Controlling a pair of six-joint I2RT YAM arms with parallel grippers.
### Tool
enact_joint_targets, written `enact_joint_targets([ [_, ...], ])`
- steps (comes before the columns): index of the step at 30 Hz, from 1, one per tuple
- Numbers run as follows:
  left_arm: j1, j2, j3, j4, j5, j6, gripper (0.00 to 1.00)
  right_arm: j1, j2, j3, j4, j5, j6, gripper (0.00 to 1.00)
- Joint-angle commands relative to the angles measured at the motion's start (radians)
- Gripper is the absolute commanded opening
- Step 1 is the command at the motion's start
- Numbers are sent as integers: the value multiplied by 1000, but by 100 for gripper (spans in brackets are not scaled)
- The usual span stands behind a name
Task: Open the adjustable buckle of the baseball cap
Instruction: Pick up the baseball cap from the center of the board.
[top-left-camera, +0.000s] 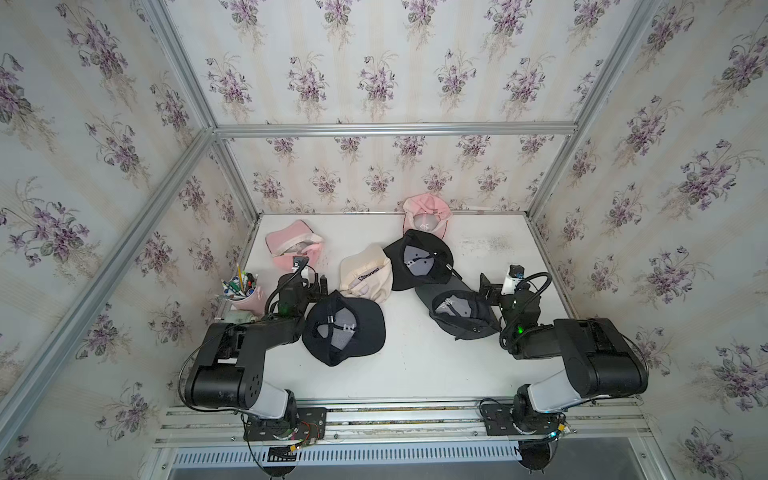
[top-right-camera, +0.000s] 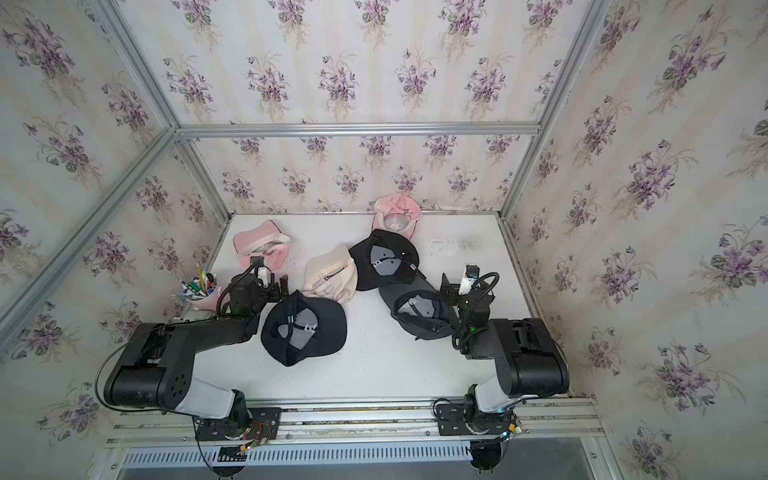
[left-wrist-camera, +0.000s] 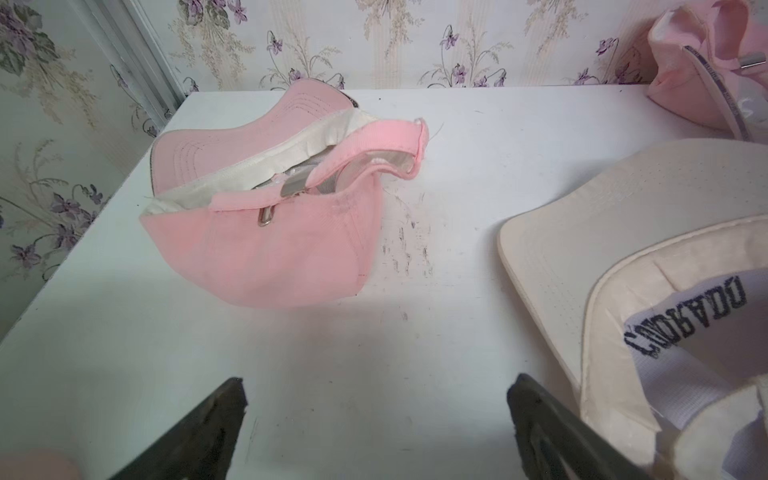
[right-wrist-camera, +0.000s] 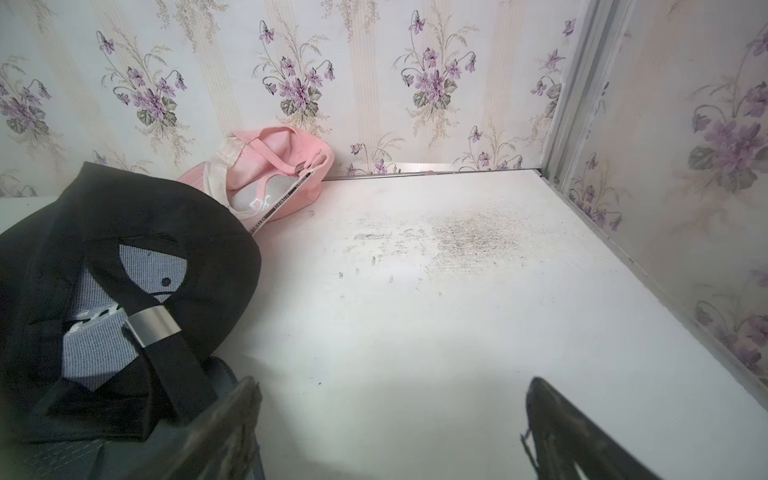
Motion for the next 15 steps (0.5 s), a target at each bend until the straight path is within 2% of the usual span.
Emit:
enact_joint_targets([
  [1,0,-1,3,24,-2,6,100,1,2,3,47,1,-7,99],
  [15,1,1,5,24,0,6,100,0,4,6,43,0,-6,99],
])
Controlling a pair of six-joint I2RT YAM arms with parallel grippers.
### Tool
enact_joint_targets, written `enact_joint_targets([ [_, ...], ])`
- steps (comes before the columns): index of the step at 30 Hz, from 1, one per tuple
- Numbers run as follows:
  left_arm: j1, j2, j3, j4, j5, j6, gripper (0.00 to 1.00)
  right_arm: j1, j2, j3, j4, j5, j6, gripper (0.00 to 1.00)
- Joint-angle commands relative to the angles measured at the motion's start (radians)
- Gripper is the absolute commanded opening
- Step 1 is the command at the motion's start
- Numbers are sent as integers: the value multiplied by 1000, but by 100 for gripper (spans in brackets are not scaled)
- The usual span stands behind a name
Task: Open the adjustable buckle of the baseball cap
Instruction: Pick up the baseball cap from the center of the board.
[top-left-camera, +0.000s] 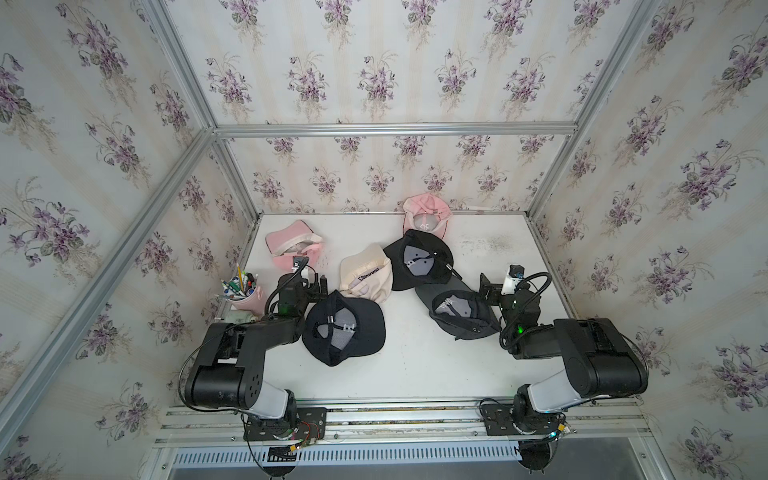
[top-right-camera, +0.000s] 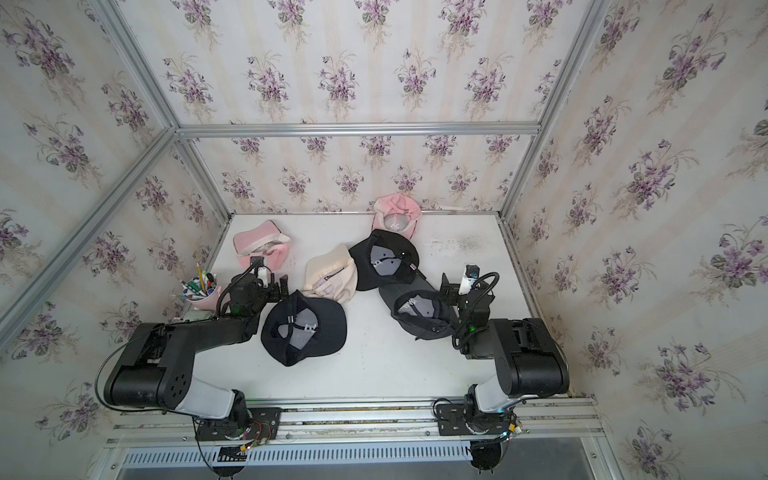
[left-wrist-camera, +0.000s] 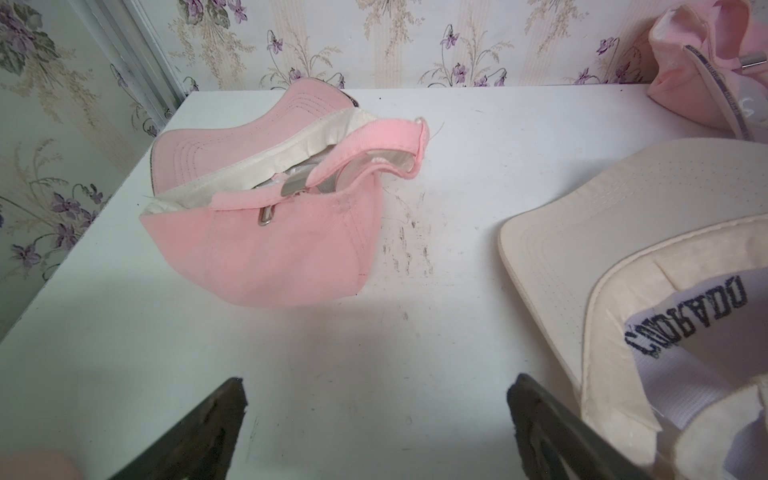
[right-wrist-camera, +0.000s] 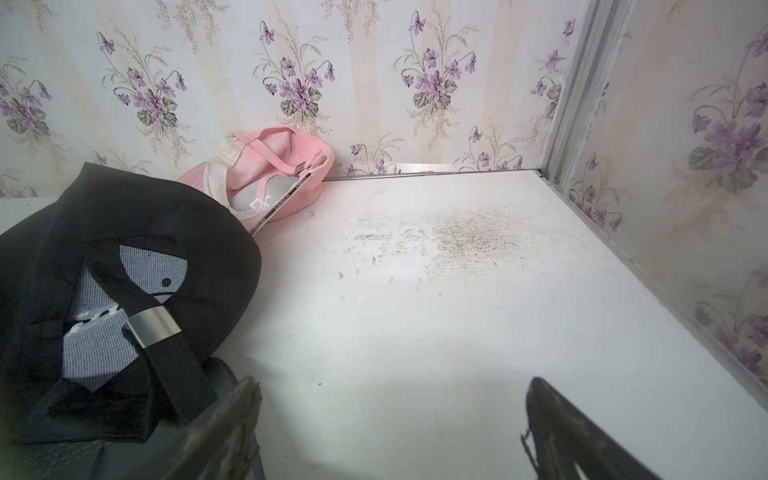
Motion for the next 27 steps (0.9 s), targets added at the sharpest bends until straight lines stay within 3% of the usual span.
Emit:
enact_joint_targets([
  [1,1,1,6,22,1,7,100,0,4,5,42,-1,-6,99],
  [10,4,1,5,20,5,6,100,0,3,3,46,1,-7,99],
  [12,4,-4,4,28,0,8,100,0,-2,-1,52,53,13,99],
  [14,3,-41,56,-93,-19,-1,100,0,-38,6,13,98,30,99],
  [17,2,-121,147,-299,0,2,100,2,-122,65,-162,89,25,99],
  [21,2,-251,179,-440,-35,-43,100,1,-214,203,-459,40,20,99],
  [27,-2,-369,378,-887,39,-110,100,12,-242,484,-857,-241,-1,90],
])
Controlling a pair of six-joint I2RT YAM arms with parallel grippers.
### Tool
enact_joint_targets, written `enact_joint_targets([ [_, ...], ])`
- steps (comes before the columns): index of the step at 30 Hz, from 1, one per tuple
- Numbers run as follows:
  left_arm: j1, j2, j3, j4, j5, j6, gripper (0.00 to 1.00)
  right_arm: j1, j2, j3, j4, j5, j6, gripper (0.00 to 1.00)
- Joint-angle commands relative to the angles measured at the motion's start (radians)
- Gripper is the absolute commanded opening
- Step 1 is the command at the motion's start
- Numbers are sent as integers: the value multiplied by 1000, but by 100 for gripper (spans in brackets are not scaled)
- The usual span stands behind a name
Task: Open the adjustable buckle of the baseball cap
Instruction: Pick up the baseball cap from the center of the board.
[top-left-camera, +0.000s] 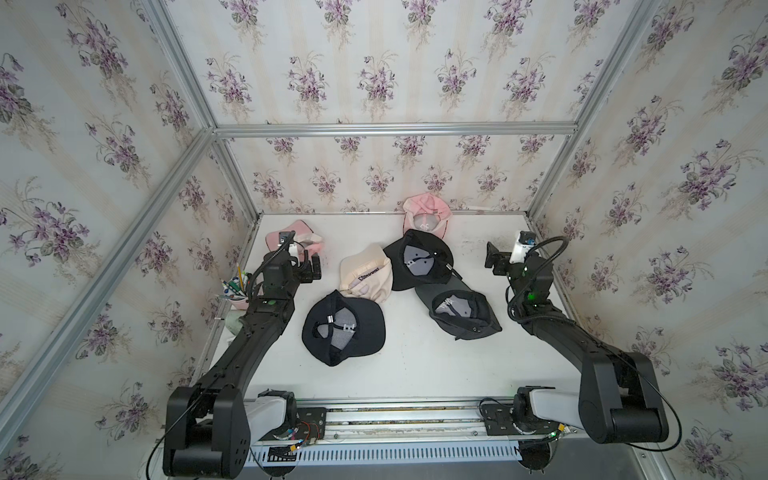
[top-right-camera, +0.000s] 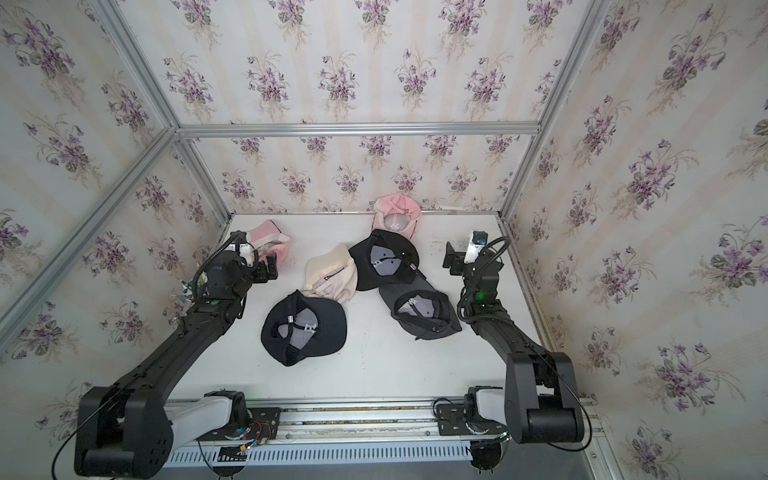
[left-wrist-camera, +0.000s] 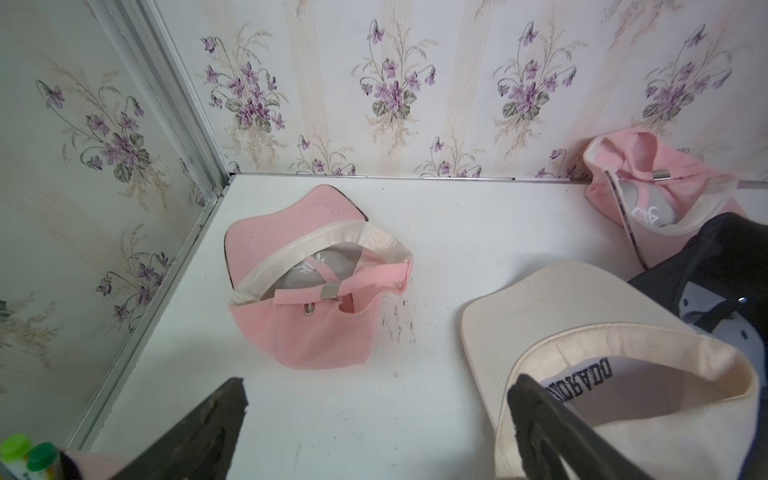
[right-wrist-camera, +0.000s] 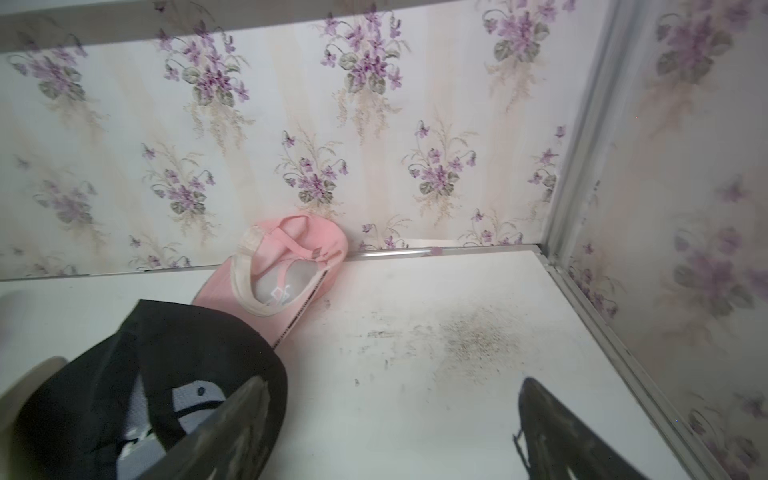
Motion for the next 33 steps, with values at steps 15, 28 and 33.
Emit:
enact_joint_targets([
  [15,-40,-184,119,-885,126,-519,96,609,408,605,-629,-358,-216,85],
  [28,-42,-129,187,-928,108,-560,97,866,811,888,-653,-311,-286,82],
  [33,-38,-94,243,-939,98,-502,98,876,876,902,-629,-284,-283,83],
])
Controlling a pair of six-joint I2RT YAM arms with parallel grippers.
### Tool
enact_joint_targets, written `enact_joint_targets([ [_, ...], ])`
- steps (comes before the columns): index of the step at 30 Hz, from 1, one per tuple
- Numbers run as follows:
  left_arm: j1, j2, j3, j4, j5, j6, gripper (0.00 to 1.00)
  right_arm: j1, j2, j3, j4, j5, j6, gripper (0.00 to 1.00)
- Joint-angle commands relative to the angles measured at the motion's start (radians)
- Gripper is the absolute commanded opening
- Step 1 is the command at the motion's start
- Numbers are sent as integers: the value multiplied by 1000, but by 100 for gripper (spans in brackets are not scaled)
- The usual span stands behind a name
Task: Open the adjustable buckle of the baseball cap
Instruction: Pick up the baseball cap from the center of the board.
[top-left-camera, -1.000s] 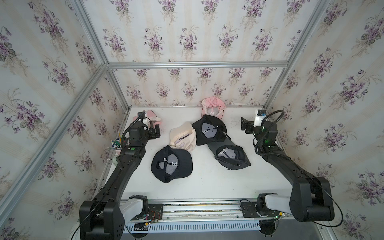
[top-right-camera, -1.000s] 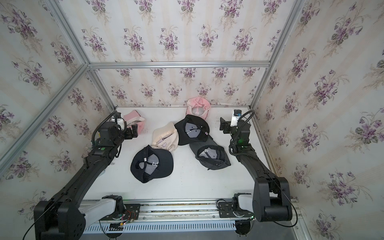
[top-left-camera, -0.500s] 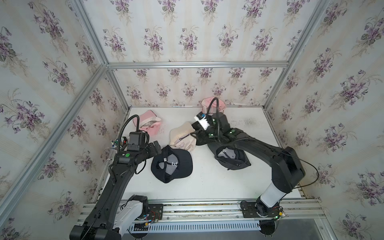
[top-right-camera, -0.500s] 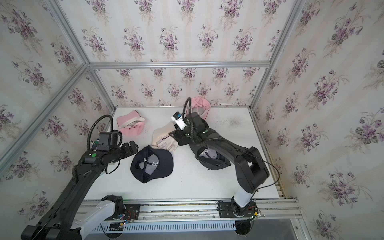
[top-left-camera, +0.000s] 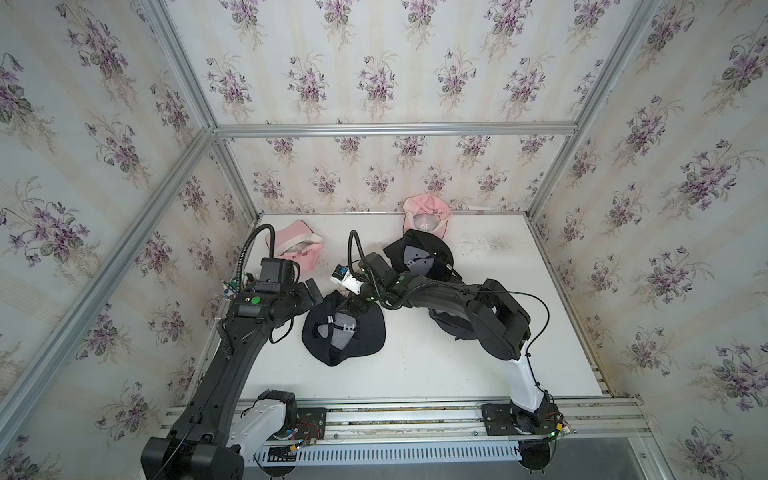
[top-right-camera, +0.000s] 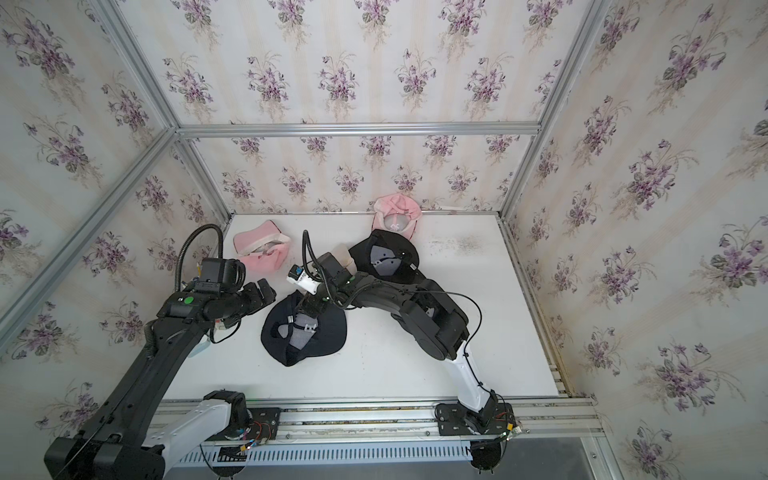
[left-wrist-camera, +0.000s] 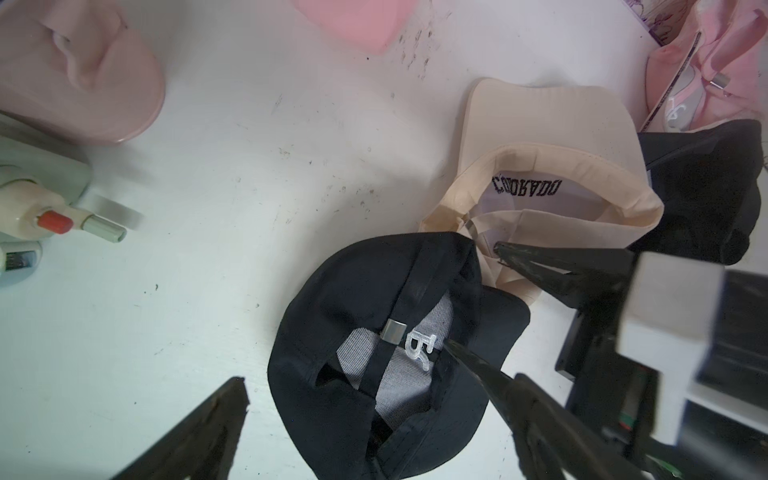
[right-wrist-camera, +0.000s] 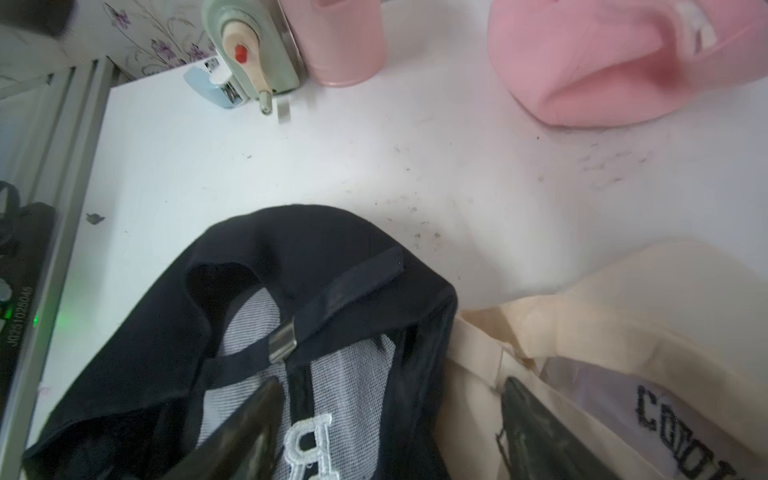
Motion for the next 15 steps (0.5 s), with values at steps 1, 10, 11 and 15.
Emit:
enact_joint_targets([
  [1,6,20,49,-19,-8,55,99,3,38,14,9,42,-27,83],
  [10,14,23,114,-29,-47,123,100,3,117,86,-66,40,-93,52],
  [11,14,26,116,-26,-47,126,100,3,117,87,-71,36,-90,44],
  [15,16,46,119,2,-40,136,100,3,84,45,-52,8,-67,21],
])
